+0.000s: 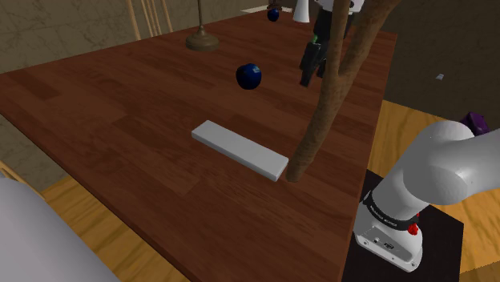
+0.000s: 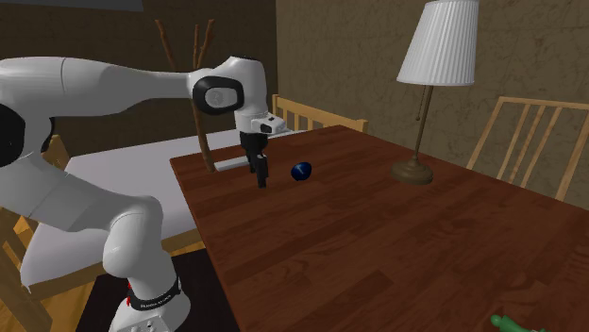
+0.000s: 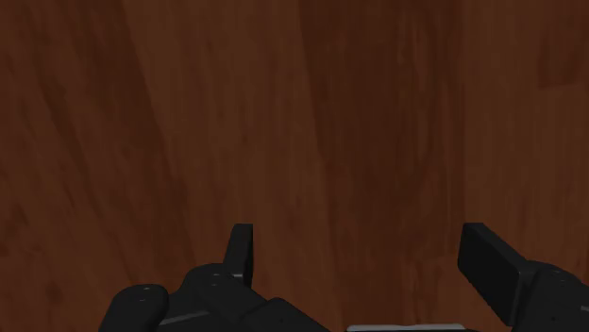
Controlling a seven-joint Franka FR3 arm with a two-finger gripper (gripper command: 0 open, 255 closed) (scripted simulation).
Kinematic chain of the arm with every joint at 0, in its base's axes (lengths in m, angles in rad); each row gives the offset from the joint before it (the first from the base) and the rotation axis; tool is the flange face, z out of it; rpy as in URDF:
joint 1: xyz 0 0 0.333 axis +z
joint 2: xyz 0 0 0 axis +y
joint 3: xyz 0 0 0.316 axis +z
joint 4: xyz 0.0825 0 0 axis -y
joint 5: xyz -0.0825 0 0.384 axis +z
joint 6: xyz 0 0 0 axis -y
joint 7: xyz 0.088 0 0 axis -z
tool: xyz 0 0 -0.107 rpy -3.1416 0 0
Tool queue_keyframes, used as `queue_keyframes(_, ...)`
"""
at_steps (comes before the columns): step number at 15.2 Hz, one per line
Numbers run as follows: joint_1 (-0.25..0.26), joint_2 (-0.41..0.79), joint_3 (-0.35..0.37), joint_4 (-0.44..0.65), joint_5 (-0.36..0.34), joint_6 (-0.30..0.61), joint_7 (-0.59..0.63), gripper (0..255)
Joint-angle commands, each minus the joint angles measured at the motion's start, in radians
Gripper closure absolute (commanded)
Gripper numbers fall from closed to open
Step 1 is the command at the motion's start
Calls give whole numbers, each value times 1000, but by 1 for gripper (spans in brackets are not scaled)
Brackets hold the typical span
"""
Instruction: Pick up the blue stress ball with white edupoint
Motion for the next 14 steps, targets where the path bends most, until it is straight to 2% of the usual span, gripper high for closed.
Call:
queue_keyframes(1, 0, 0, 0, 0, 0, 0, 0, 0)
queue_keyframes(4, -56, 116, 126, 103, -3, 4, 259, 0)
queue_keyframes(7, -121, 256, 240, 236, -36, -15, 519, 0)
queue_keyframes(11, -200, 477, 367, 455, -128, -84, 873, 0)
queue_keyframes(14, -229, 668, 433, 652, -227, -176, 1137, 0)
